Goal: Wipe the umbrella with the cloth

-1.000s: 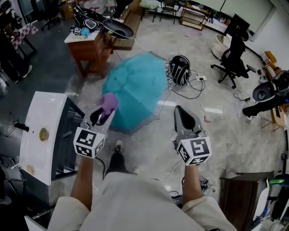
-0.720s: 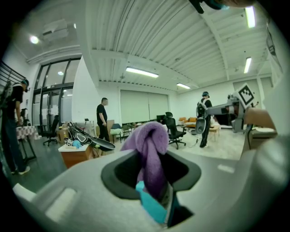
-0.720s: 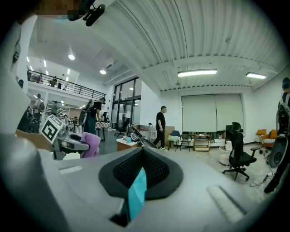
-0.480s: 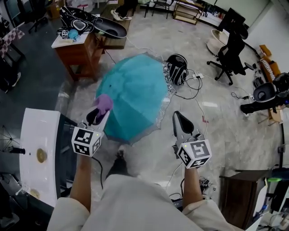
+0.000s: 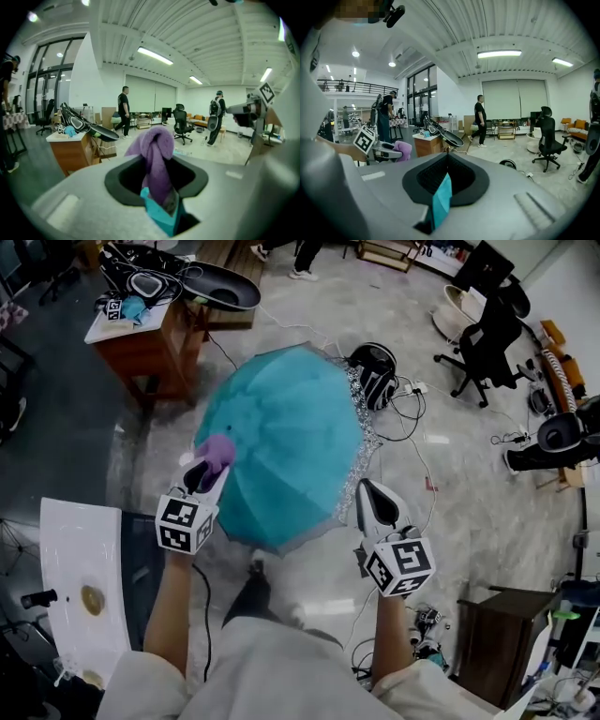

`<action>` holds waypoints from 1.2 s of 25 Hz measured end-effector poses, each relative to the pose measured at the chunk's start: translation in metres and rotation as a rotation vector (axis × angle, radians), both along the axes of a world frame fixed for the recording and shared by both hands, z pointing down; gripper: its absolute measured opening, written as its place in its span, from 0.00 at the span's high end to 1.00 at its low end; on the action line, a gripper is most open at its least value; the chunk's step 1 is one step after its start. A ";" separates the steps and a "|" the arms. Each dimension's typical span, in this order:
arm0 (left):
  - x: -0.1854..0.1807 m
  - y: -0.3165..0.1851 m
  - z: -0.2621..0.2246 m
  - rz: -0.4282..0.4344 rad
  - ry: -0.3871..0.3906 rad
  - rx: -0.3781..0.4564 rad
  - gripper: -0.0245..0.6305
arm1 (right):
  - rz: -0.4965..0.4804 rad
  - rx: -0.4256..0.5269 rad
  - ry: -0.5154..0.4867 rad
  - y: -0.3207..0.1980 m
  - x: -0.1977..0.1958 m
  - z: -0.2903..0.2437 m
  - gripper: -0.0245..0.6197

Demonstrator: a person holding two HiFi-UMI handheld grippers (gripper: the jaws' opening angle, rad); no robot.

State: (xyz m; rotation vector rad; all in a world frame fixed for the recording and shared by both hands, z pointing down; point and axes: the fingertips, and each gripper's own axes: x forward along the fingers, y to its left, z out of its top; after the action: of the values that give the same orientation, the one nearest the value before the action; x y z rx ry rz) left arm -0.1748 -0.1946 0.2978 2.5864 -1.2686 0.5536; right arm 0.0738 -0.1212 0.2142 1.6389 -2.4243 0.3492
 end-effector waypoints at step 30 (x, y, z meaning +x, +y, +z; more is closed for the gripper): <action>0.003 -0.229 0.360 -0.040 0.051 -0.431 0.76 | 0.124 -0.270 -0.044 -0.146 -0.011 0.201 0.96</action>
State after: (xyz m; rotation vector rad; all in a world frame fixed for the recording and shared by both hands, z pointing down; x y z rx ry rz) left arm -0.1723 -0.4238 0.6574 2.1996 -1.0451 0.6654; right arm 0.0629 -0.2671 0.4156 1.6774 -2.1944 0.7052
